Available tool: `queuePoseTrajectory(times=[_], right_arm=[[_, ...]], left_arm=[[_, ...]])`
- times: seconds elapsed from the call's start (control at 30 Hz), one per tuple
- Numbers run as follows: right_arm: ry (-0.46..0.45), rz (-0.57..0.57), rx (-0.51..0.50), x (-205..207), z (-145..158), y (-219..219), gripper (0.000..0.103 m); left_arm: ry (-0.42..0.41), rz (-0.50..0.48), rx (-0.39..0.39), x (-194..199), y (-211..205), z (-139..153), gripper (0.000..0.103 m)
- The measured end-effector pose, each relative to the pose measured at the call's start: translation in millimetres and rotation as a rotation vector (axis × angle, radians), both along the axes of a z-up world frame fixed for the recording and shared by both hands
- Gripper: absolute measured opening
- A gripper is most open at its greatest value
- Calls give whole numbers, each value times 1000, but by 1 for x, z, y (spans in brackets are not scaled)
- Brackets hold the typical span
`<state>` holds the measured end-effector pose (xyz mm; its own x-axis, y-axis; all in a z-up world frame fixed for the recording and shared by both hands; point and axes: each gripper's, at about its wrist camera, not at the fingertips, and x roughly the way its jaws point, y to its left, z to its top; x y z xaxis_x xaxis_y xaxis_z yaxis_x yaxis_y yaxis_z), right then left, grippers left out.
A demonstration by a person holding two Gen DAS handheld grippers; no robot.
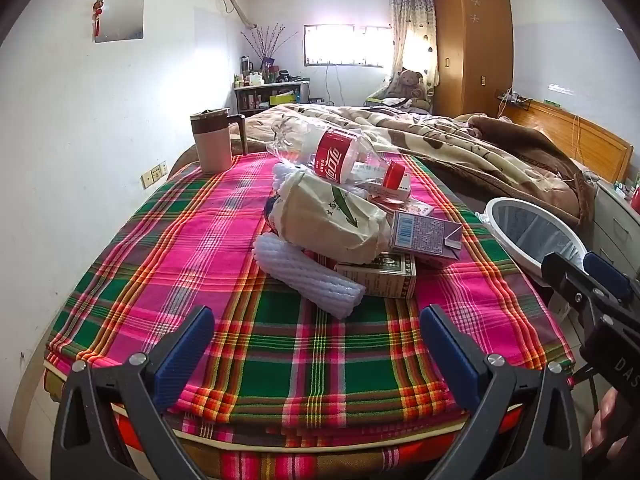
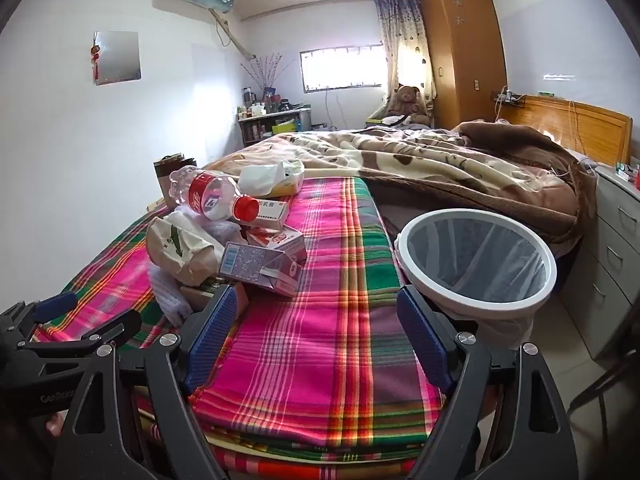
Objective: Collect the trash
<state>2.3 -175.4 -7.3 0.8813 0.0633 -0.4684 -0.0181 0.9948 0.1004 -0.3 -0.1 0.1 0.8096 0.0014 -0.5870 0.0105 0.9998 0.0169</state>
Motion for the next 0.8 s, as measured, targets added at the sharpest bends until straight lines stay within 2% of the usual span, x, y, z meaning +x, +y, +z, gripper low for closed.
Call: queuePoseTrajectory(times=[0.8], right_arm=[[11,-22,-19,-2,0,0,83]], left_arm=[[6,6,-4,1,2,-3,103]])
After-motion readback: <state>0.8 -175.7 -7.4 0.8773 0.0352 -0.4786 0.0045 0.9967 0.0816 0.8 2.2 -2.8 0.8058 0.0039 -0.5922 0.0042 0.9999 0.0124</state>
